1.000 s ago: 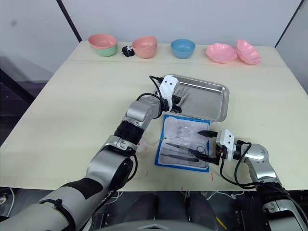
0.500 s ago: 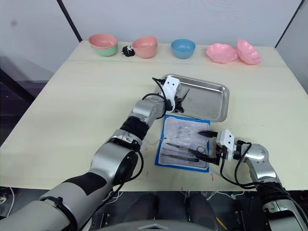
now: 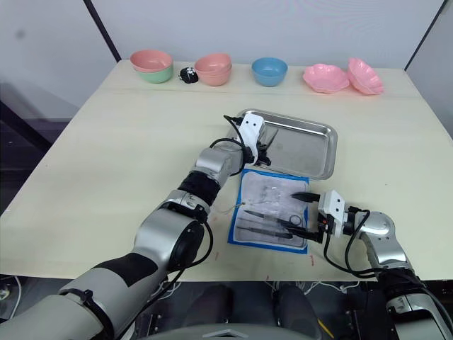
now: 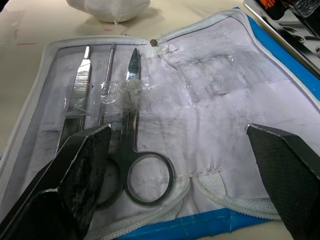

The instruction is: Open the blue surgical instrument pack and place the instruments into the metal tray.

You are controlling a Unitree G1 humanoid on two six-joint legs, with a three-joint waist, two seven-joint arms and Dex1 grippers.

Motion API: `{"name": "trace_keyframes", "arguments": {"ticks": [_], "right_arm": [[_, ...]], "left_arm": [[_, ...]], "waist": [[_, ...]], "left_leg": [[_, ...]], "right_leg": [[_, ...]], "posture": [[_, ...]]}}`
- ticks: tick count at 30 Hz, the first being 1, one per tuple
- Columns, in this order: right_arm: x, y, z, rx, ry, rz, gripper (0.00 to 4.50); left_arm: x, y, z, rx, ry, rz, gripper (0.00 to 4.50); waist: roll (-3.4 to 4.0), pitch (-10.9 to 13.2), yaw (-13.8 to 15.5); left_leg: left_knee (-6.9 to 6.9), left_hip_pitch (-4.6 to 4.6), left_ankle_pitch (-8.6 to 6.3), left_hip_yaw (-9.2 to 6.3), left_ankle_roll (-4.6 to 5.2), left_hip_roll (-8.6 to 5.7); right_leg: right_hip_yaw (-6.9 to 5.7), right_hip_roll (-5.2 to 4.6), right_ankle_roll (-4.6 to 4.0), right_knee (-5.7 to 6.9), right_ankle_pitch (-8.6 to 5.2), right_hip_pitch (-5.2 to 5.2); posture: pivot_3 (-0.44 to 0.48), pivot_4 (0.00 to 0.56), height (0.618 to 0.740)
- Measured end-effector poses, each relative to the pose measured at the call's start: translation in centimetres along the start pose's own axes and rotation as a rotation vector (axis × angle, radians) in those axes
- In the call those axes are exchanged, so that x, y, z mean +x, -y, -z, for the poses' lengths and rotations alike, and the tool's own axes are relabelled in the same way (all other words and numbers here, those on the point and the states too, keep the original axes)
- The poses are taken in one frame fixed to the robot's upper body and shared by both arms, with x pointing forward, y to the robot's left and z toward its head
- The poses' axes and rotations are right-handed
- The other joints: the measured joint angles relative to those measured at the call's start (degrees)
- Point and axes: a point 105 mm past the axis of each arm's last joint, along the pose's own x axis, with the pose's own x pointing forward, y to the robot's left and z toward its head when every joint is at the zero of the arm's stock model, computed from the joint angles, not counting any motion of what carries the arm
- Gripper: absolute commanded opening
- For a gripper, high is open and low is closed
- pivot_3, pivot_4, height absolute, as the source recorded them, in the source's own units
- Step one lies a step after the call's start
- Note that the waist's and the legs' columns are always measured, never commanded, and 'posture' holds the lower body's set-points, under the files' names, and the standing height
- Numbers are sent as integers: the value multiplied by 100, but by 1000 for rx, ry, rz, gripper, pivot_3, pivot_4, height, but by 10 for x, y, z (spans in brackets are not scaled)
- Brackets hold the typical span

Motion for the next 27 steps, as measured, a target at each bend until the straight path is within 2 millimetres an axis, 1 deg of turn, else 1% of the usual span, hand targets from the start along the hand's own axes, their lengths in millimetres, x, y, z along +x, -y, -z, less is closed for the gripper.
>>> {"name": "trace_keyframes", "arguments": {"ticks": [2,3,5,15,17,18,19,20,21,24,27], "right_arm": [[0,0,0,0,0,0,4500],[0,0,0,0,0,0,4500],[0,0,0,0,0,1,4500],[0,0,0,0,1,2,4500],[0,0,0,0,1,2,4500],[0,0,0,0,1,2,4500],[0,0,0,0,1,2,4500],[1,0,0,0,2,3,4500],[1,0,0,0,2,3,4500],[2,0,-1,-1,5,3,4500],[1,0,0,-1,4,8,4500]], "left_arm": [[0,0,2,-2,-6,2,1222],[0,0,2,-2,-8,2,1480],[0,0,2,0,-8,-2,2364],[-1,0,1,0,-11,17,2364],[-3,0,-4,9,6,34,2364],[-7,1,-14,23,43,52,2364],[-9,2,-19,28,58,60,2364],[-14,4,-27,43,103,89,2364],[-15,4,-28,45,107,93,2364],[-33,4,-34,80,169,197,2364],[-51,-4,-39,109,222,263,2364]], "waist": [[0,0,0],[0,0,0],[0,0,0],[0,0,-2],[-1,1,-3],[-1,1,-3],[-1,1,-3],[0,0,-9],[0,0,-9],[1,1,-26],[1,1,-22]], "left_leg": [[0,0,0,0,0,0],[0,0,0,0,0,0],[0,0,0,0,0,0],[-1,0,0,-1,0,0],[-1,-1,1,-1,-2,0],[-1,-1,6,-1,-11,1],[-2,-1,9,-1,-17,1],[-4,1,10,1,-19,2],[-4,2,10,1,-19,2],[-9,3,16,1,-30,6],[-9,4,18,0,-33,6]], "right_leg": [[0,0,0,0,0,0],[0,0,-1,0,1,0],[0,0,-1,0,1,0],[-1,0,6,0,-3,0],[-1,0,5,0,-3,-1],[0,0,5,0,-3,-1],[0,0,5,0,-3,0],[3,0,-2,0,1,0],[3,0,-5,0,3,0],[4,1,-14,0,8,-1],[4,0,-15,0,8,-1]], "posture": [[0,150,740],[0,150,740],[0,150,740],[0,150,740],[0,150,740],[0,150,740],[0,150,740],[0,150,740],[0,150,740],[0,150,740],[0,150,740]]}}
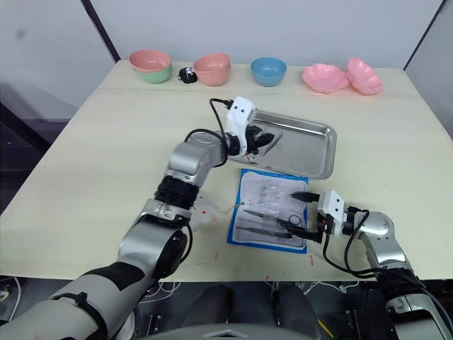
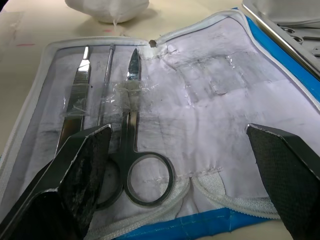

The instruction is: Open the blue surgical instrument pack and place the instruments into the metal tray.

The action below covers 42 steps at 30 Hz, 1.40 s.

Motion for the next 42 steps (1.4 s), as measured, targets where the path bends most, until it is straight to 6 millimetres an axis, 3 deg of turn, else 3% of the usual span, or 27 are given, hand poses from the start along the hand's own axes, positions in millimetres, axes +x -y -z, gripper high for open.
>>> {"name": "trace_keyframes", "arguments": {"ticks": [5,13,16,20,21,22,23,27,36,42], "right_arm": [[0,0,0,-1,2,3,4500],[0,0,1,-1,4,8,4500],[0,0,1,-1,4,11,4500],[1,0,1,-1,7,8,4500],[0,-1,1,1,5,10,4500],[0,-1,1,2,4,12,4500],[0,-1,2,3,4,13,4500],[-2,-1,3,7,3,20,4500],[-7,-4,-2,-8,6,42,4500],[-14,-8,-11,9,8,58,4500]], "left_arm": [[-32,8,-6,138,118,197,2364],[-90,26,30,189,129,533,2364],[-103,26,32,180,110,603,2364],[-140,20,41,283,47,760,3580],[-152,18,42,335,31,816,4183],[-157,17,42,357,23,829,4482],[-161,15,42,376,16,831,4482],[-169,6,47,452,-29,844,4482],[-151,17,59,501,21,919,4482],[-135,27,58,489,71,951,4482]], "waist": [[1,-1,4],[1,-1,16],[2,0,17],[2,0,10],[1,0,14],[2,0,19],[5,2,21],[18,10,39],[35,22,54],[61,38,62]], "left_leg": [[-2,1,1,0,-2,8],[0,2,-13,-4,25,19],[1,2,-13,-4,27,19],[-3,3,-14,1,27,19],[-3,2,-14,1,27,20],[-2,1,-14,0,28,22],[-2,1,-14,-1,28,23],[-3,2,-14,-3,29,25],[-2,-14,-17,-3,35,17],[18,-121,-17,-12,37,1]], "right_leg": [[2,-1,-4,-2,0,0],[19,-8,-10,-3,-1,1],[19,-2,-10,-2,-2,1],[13,3,-13,-6,-3,-1],[12,2,-13,-8,-3,-1],[14,-3,-13,-8,-3,0],[24,-11,-13,-9,-3,0],[30,-15,-14,-9,-5,0],[19,5,-11,-9,-7,-6],[-16,4,-9,5,-11,-101]], "posture": [[0,150,740],[0,150,740],[0,150,740],[0,150,740],[0,150,740],[0,150,740],[0,150,740],[0,150,740],[0,150,740],[0,150,740]]}}
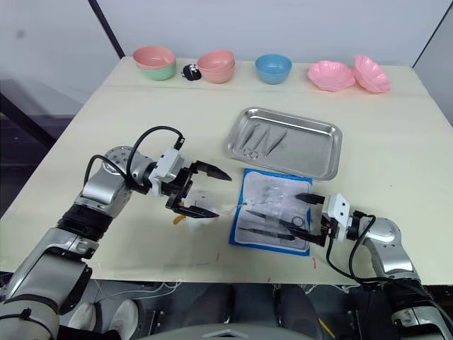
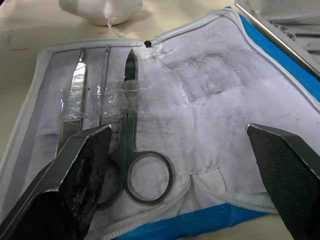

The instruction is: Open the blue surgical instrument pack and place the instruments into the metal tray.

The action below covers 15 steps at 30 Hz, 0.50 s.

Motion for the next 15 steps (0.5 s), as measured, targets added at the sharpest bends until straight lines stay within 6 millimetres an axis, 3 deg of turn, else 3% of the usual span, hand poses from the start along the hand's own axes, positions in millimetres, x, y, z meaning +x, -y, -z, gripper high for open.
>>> {"name": "trace_keyframes", "arguments": {"ticks": [8,11,15], "right_arm": [[-18,-11,-25,37,18,9,4500],[-29,-10,-44,-18,32,17,4500],[-39,-16,-53,-28,19,8,4500]], "left_arm": [[15,-4,-1,17,12,39,4482],[22,-1,3,4,10,66,4482],[27,3,7,-1,-7,97,4482]], "waist": [[82,78,-14],[82,82,-20],[82,85,-20]], "left_leg": [[4,-7,-1,3,2,-10],[5,-6,-1,3,2,-10],[4,-8,-1,4,2,-10]], "right_leg": [[2,-5,7,2,-2,-3],[0,-1,7,3,-2,-3],[-1,0,6,0,-3,-3]], "posture": [[0,150,740],[0,150,740],[0,150,740]]}}
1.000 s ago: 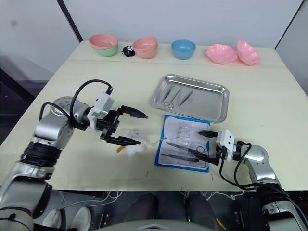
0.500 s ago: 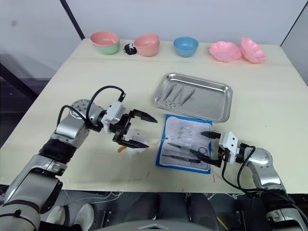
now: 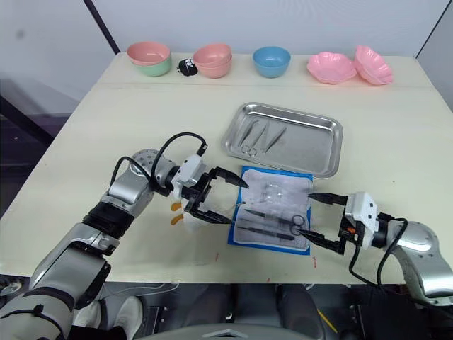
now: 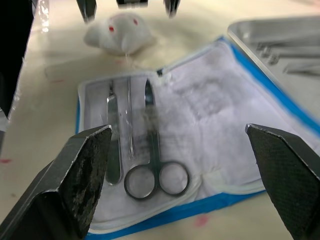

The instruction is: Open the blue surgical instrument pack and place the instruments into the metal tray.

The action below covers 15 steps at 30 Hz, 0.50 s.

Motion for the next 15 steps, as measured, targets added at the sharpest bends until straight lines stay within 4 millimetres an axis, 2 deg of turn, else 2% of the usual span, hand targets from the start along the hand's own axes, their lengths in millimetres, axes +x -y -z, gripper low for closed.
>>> {"name": "trace_keyframes", "arguments": {"ticks": [9,15], "right_arm": [[-34,-5,-26,-18,-26,15,4500],[-37,-7,-38,-21,-8,16,4500]], "left_arm": [[29,10,9,-23,15,35,4482],[38,15,17,-99,36,-33,4482]], "waist": [[-4,8,-2],[-4,8,3]], "left_leg": [[7,1,0,-1,1,0],[8,7,0,0,1,1]], "right_leg": [[3,-1,2,7,1,2],[6,-1,2,13,1,5]], "posture": [[0,150,740],[0,150,740]]}}
